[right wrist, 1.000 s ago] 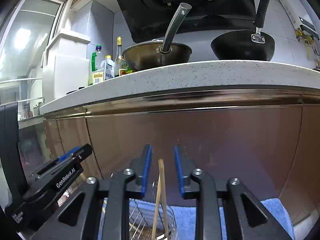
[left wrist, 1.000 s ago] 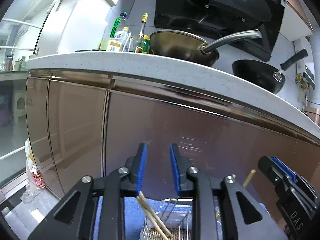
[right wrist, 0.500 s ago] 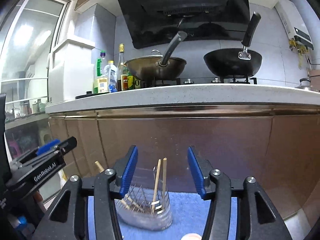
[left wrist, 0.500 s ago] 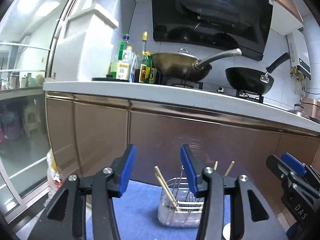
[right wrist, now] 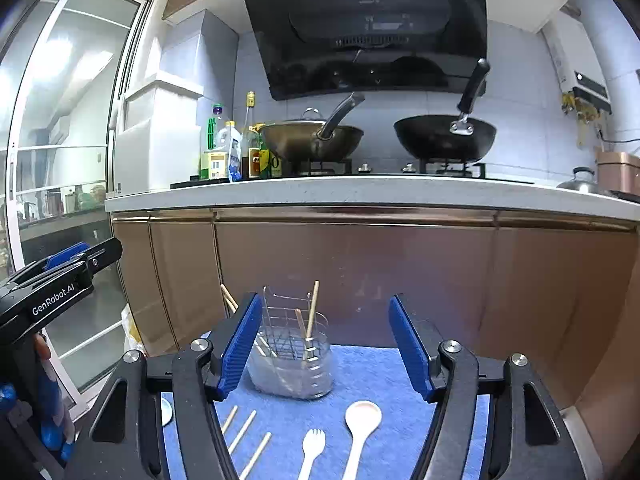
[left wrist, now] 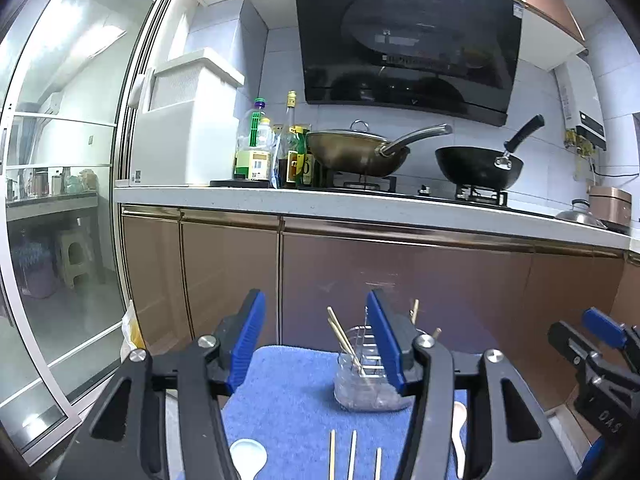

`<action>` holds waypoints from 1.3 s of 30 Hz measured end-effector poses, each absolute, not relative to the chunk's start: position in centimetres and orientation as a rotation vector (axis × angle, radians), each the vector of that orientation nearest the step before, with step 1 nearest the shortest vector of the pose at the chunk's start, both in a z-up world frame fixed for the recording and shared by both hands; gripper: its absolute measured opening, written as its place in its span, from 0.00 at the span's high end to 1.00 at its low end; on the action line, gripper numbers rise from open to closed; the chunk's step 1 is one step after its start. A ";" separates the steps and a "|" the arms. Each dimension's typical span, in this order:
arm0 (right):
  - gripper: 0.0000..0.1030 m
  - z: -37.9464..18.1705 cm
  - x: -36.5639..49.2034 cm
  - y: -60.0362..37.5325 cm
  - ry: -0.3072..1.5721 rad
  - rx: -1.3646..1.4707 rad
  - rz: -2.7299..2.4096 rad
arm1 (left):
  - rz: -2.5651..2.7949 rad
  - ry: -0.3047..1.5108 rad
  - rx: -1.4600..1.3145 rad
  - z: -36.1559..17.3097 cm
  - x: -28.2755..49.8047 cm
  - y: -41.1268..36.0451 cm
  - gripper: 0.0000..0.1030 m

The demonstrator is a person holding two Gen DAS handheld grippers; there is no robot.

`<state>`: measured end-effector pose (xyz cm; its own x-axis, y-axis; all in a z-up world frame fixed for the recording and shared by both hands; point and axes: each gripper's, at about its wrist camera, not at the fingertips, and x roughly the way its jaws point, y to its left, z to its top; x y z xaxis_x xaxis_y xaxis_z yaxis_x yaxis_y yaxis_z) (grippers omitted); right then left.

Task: Organize utensils

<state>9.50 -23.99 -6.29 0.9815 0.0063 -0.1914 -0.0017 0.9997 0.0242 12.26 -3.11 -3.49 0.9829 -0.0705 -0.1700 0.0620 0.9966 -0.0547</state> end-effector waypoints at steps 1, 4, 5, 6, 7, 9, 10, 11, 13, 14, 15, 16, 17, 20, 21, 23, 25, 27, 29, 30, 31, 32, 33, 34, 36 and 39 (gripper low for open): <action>0.23 -6.1 8.8 -24.2 0.185 0.029 0.001 | -0.066 0.173 -0.048 -3.5 11.8 -3.1 0.50; 0.11 -5.8 6.7 -24.5 0.161 0.032 -0.021 | -0.072 0.182 -0.053 -3.4 10.7 -3.1 0.50; 0.10 -5.7 6.0 -24.6 0.159 0.032 -0.026 | -0.072 0.190 -0.054 -3.3 10.3 -3.1 0.50; 0.07 -5.7 5.5 -24.7 0.160 0.033 -0.030 | -0.073 0.196 -0.055 -3.3 9.9 -3.1 0.50; 0.03 -5.7 5.1 -24.9 0.161 0.035 -0.033 | -0.074 0.201 -0.057 -3.1 9.6 -3.1 0.50; 0.00 -5.7 4.0 -25.1 0.158 0.040 -0.040 | -0.071 0.204 -0.051 -2.9 8.8 -3.2 0.50; 0.00 -5.7 3.6 -25.2 0.158 0.041 -0.041 | -0.069 0.202 -0.046 -2.8 8.2 -3.2 0.50; 0.00 -5.8 3.4 -25.2 0.159 0.043 -0.040 | -0.064 0.201 -0.042 -2.7 7.9 -3.3 0.50; 0.00 -5.9 2.9 -25.4 0.167 0.051 -0.036 | -0.056 0.204 -0.030 -2.5 6.8 -3.4 0.50; 0.00 -5.9 2.5 -25.4 0.171 0.053 -0.037 | -0.054 0.205 -0.022 -2.5 6.3 -3.4 0.50; 0.00 -6.0 2.3 -25.5 0.171 0.054 -0.037 | -0.050 0.208 -0.009 -2.5 6.0 -3.6 0.50; 0.00 -6.0 2.0 -25.6 0.168 0.055 -0.037 | -0.051 0.210 0.000 -2.6 5.7 -3.6 0.50; 0.00 -6.1 1.6 -25.6 0.160 0.056 -0.036 | -0.053 0.214 0.012 -2.7 5.4 -3.7 0.50; 0.00 -6.1 0.7 -25.9 0.149 0.063 -0.030 | -0.061 0.230 0.033 -2.8 4.8 -3.9 0.50; 0.00 -6.1 0.4 -26.1 0.144 0.069 -0.029 | -0.062 0.236 0.035 -2.8 4.5 -3.9 0.50; 0.00 -6.0 -0.1 -26.2 0.137 0.075 -0.028 | -0.063 0.241 0.035 -2.9 4.2 -3.9 0.50; 0.00 -6.0 -0.3 -26.3 0.155 0.073 -0.028 | -0.065 0.247 0.037 -3.0 4.0 -4.0 0.50; 0.00 -5.9 -0.5 -26.3 0.168 0.066 -0.039 | -0.073 0.262 0.041 -3.1 3.8 -4.1 0.50; 0.00 -5.9 -0.7 -26.3 0.182 0.059 -0.053 | -0.077 0.276 0.051 -3.2 3.8 -4.3 0.50; 0.00 -5.9 -0.7 -26.3 0.192 0.059 -0.059 | -0.079 0.286 0.057 -3.4 3.9 -4.5 0.50; 0.00 -5.9 -0.6 -26.2 0.200 0.059 -0.064 | -0.080 0.292 0.061 -3.6 3.8 -4.5 0.50; 0.00 -5.9 -0.7 -26.2 0.209 0.058 -0.067 | -0.084 0.302 0.064 -3.7 3.9 -4.6 0.50; 0.00 -5.9 -0.6 -26.2 0.222 0.054 -0.070 | -0.088 0.312 0.065 -3.9 4.1 -4.7 0.50; 0.00 -5.9 -0.5 -26.1 0.232 0.050 -0.076 | -0.091 0.323 0.065 -4.1 4.2 -4.7 0.50; 0.00 -6.0 -0.3 -25.9 0.252 0.039 -0.091 | -0.099 0.349 0.064 -4.4 4.5 -4.8 0.50; 0.00 -6.4 0.0 -25.6 0.278 0.013 -0.110 | -0.099 0.372 0.067 -5.0 4.9 -4.9 0.50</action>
<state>-0.04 -25.62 -6.39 0.9558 -0.1064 -0.2742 0.1101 0.9939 -0.0019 4.93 -4.90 -5.03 0.9269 -0.0844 -0.3658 0.1091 0.9929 0.0474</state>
